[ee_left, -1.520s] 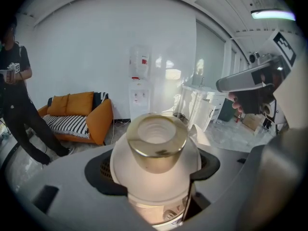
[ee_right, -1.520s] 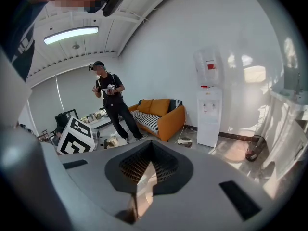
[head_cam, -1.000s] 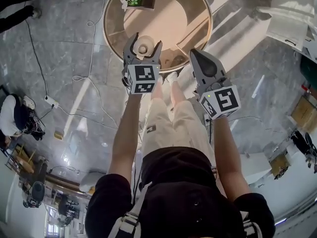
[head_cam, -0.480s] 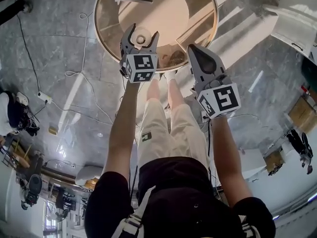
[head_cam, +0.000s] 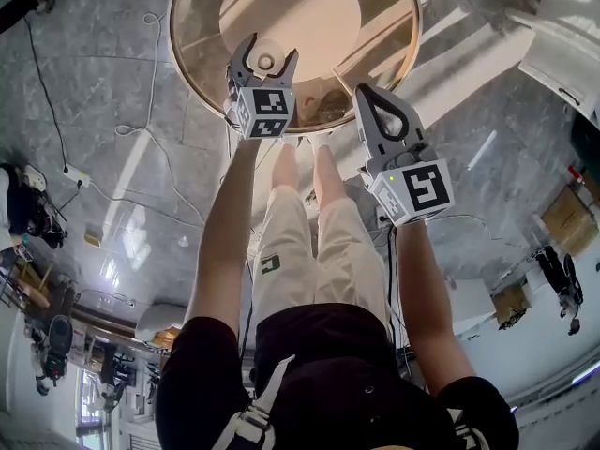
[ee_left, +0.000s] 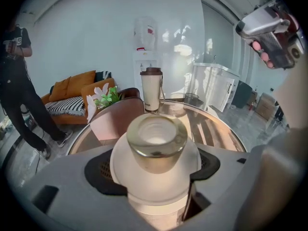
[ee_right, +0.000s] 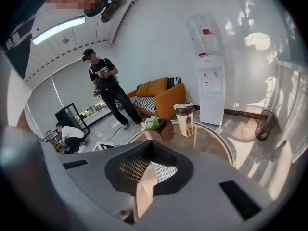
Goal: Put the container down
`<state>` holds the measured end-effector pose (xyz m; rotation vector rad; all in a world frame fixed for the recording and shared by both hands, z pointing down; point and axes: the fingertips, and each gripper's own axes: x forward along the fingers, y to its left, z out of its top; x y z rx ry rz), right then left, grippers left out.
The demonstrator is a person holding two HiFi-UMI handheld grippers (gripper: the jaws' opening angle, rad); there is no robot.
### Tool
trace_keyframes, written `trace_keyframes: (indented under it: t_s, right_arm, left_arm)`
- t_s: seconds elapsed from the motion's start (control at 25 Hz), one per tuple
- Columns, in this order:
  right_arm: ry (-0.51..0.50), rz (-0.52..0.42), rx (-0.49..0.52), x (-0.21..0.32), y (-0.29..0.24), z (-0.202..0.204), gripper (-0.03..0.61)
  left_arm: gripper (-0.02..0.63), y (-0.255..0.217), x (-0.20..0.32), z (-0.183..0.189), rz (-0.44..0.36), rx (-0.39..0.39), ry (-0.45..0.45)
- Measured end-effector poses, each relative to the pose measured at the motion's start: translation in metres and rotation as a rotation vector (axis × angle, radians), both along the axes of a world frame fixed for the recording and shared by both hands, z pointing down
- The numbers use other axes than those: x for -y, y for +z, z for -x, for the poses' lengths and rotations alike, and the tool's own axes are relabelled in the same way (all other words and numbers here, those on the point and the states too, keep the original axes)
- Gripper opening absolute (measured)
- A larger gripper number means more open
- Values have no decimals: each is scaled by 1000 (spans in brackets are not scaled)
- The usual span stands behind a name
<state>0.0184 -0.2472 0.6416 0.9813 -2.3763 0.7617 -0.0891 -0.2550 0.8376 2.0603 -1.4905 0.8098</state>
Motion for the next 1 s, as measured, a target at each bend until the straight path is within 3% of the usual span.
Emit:
trace_keyframes:
  t_s: [0.28, 0.52, 1.0]
  right_arm:
    - [-38, 27, -17, -11, 14, -4, 3]
    - [13, 38, 4, -9, 17, -6, 3]
    - [0, 51, -11, -14, 23, -6, 3]
  left_arm:
    - [353, 28, -6, -4, 31, 13, 13]
    - [353, 41, -7, -8, 50, 17, 11]
    - [353, 54, -7, -8, 62, 21, 16]
